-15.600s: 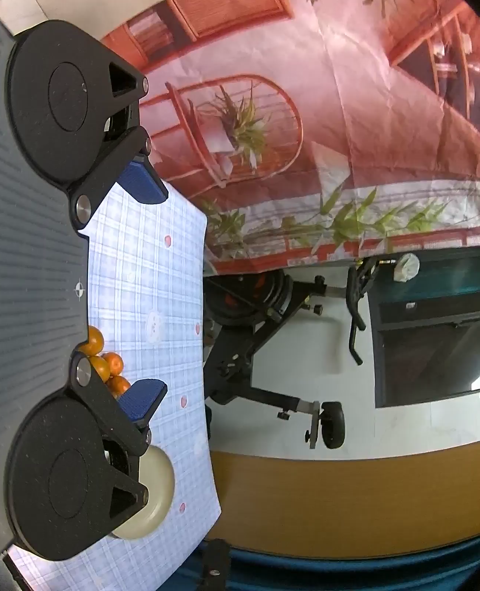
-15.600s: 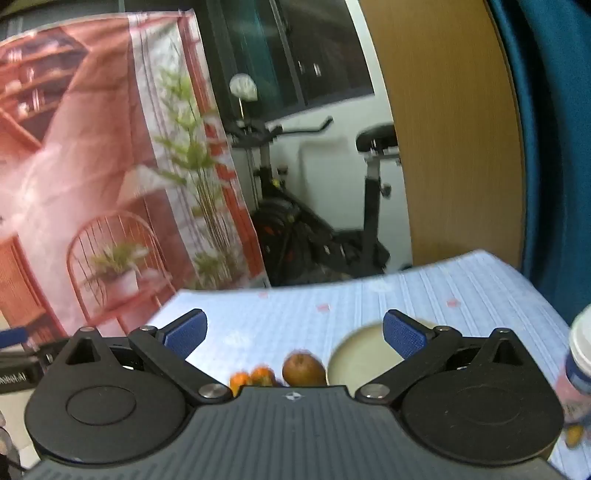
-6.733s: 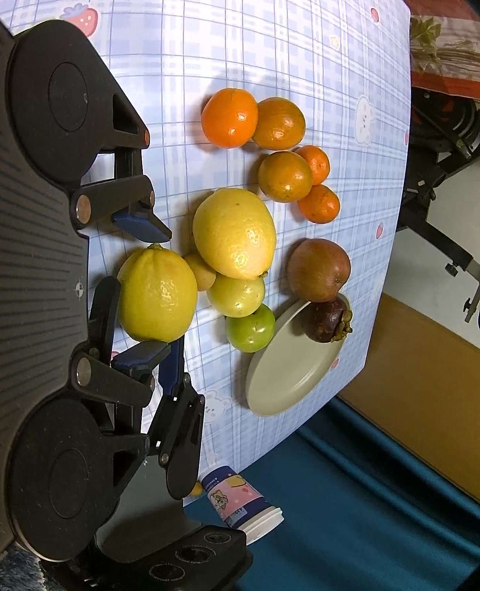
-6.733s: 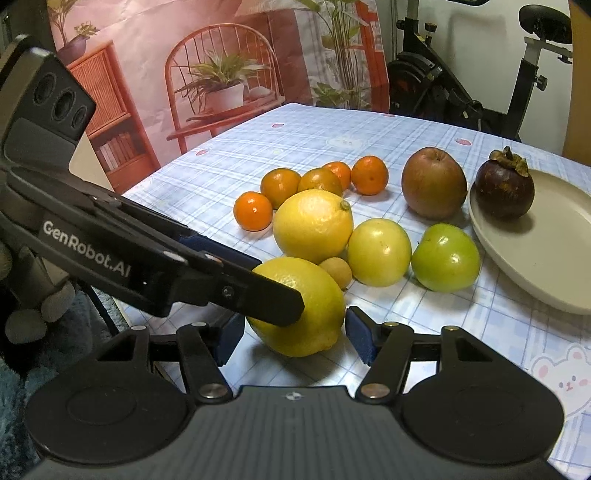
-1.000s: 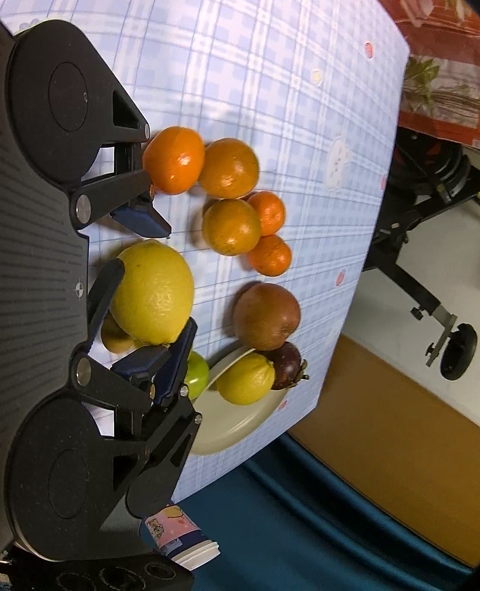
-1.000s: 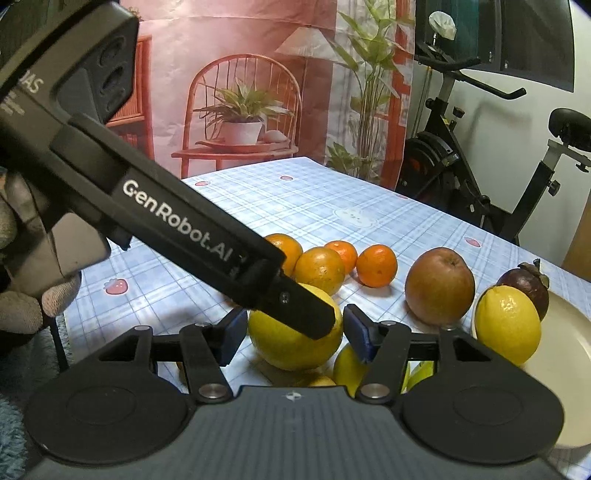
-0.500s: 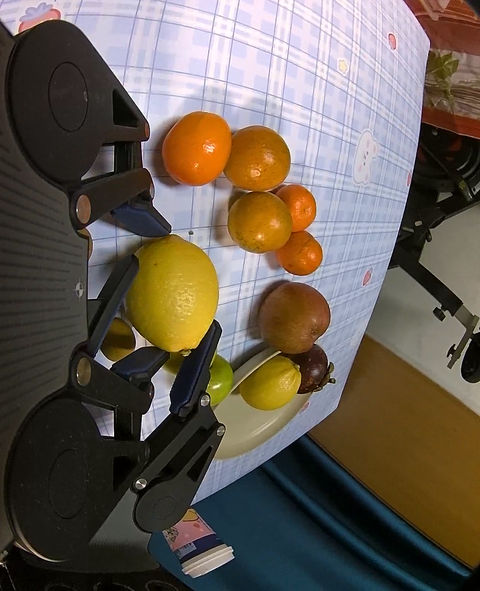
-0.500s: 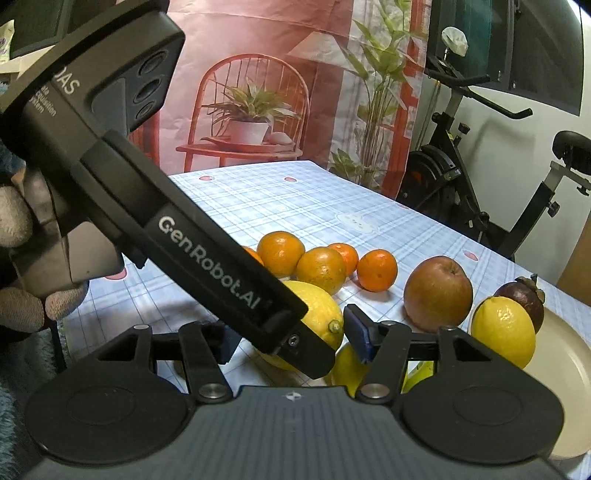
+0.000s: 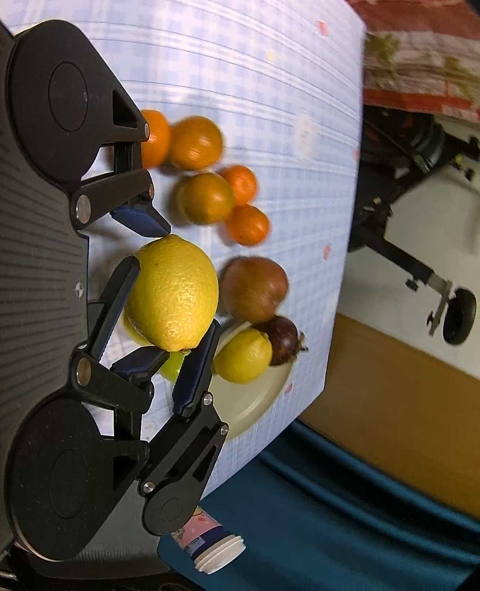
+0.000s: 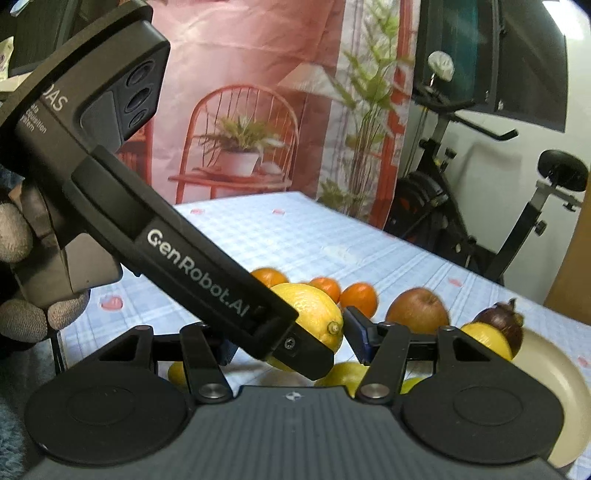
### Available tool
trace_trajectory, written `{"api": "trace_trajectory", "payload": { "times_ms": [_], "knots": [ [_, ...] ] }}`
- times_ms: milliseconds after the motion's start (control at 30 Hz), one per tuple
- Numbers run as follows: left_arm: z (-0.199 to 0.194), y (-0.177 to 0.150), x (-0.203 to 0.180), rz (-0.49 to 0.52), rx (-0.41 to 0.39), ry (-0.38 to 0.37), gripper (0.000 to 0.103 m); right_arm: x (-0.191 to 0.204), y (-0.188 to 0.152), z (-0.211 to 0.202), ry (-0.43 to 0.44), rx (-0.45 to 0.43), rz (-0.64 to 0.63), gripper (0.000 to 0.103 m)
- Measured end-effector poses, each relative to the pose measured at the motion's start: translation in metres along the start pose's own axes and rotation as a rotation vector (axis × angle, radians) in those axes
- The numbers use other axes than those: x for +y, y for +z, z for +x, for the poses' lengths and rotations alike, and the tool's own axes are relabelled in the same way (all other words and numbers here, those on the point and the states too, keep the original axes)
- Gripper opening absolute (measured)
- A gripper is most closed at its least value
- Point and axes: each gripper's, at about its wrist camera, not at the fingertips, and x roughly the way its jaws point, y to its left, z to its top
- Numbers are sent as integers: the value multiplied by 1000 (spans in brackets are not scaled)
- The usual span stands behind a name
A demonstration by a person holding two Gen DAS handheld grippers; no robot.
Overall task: Organize fruits
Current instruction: 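Place the second lemon on the plate beside the first lemon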
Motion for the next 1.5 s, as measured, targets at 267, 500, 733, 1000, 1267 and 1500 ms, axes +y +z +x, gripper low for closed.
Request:
{"api": "trace_trajectory", "payload": {
  "times_ms": [267,500,733,1000,1267,1500],
  "knots": [
    [20,35,-42,112,28,-26,68,-27,4,-18,-97,-63,108,60],
    [56,52,-83,172,84,-76,68,-67,0,-41,-210,-77,247,60],
    [101,51,-108,180,163,-76,68,-101,-15,-53,-304,-24,375,60],
    [120,43,-116,202,195,-35,68,-117,-31,-50,-295,33,479,60],
    [123,47,-108,236,211,18,68,-120,-35,-40,-262,40,498,60],
    [130,49,-104,277,207,58,68,-121,-35,-36,-232,49,507,60]
  ]
}}
